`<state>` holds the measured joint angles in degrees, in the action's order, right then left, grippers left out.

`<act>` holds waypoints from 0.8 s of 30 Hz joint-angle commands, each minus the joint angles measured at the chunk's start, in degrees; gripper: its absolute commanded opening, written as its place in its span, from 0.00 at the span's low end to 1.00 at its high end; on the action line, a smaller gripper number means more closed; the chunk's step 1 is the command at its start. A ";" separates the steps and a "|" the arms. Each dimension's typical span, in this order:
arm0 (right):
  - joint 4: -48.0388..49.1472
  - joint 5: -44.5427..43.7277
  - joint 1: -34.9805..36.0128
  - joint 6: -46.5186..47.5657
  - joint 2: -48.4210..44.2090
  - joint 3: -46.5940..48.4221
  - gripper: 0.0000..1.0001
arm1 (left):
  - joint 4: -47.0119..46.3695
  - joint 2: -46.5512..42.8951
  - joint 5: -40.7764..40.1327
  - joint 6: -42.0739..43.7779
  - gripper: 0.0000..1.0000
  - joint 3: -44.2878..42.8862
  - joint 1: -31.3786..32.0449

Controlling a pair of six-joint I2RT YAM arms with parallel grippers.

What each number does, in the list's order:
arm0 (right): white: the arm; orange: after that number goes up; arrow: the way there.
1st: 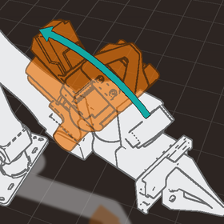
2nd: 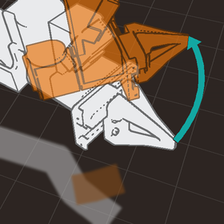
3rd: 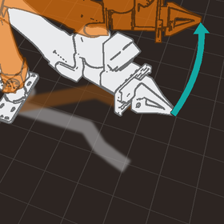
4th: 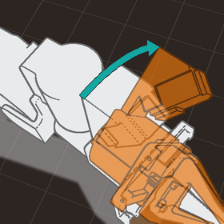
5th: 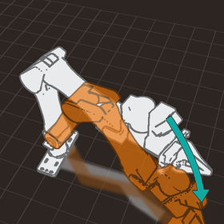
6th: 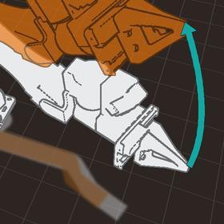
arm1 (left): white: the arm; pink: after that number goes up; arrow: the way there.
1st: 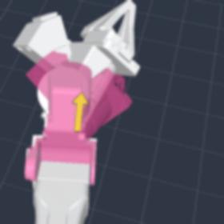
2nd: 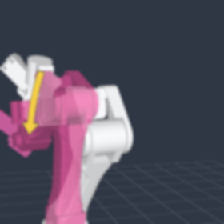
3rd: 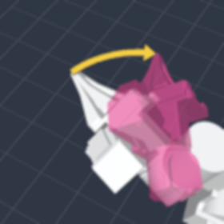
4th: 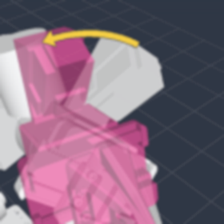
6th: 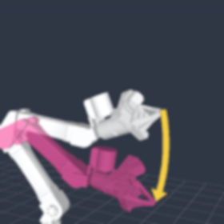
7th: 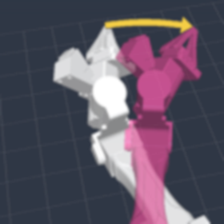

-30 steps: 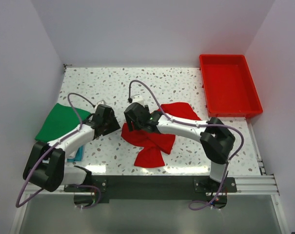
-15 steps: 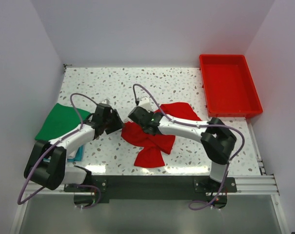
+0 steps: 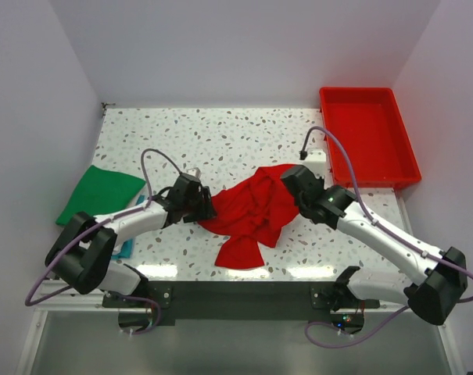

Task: Fold and stack the t-shirts
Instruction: Flatten the tshirt out

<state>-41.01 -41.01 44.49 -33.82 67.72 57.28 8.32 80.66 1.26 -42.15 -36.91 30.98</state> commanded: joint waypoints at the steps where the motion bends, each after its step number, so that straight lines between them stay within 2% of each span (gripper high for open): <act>1: -3.98 -1.26 -2.03 -1.51 -3.20 -1.64 0.00 | 1.87 1.07 -5.64 1.28 0.62 -2.90 1.45; 8: -4.78 -0.83 -3.79 -0.19 -5.58 0.03 0.00 | 2.93 6.07 -8.20 1.81 0.64 -4.93 2.50; 11: -3.73 -0.38 -4.85 1.30 -6.20 1.52 0.00 | 4.33 6.96 -10.92 1.72 0.49 -6.68 2.50; 12: -3.72 -0.29 -5.29 1.65 -6.29 2.48 0.00 | 4.95 6.88 -11.71 1.81 0.35 -8.43 2.42; 14: -3.81 -0.21 -6.25 2.97 -6.55 3.71 0.00 | 7.49 5.83 -13.91 2.16 0.20 -10.46 2.33; 15: -3.72 -0.12 -6.61 3.41 -6.81 4.94 0.00 | 8.29 5.39 -14.52 2.42 0.05 -12.56 2.24; 16: -3.46 -0.03 -7.57 4.37 -7.08 5.47 0.00 | 9.77 4.86 -15.66 2.60 0.00 -13.71 2.07; 19: -2.93 0.50 -9.06 5.95 -8.39 7.49 0.00 | 13.11 2.84 -16.98 3.30 0.00 -17.75 1.01; 24: -2.40 1.46 -9.60 7.02 -9.54 10.13 0.00 | 14.62 -3.49 -15.33 3.83 0.00 -19.52 -1.98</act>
<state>-45.15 -39.46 35.18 -28.84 59.40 64.16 20.75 81.62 -12.69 -39.62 -53.69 30.35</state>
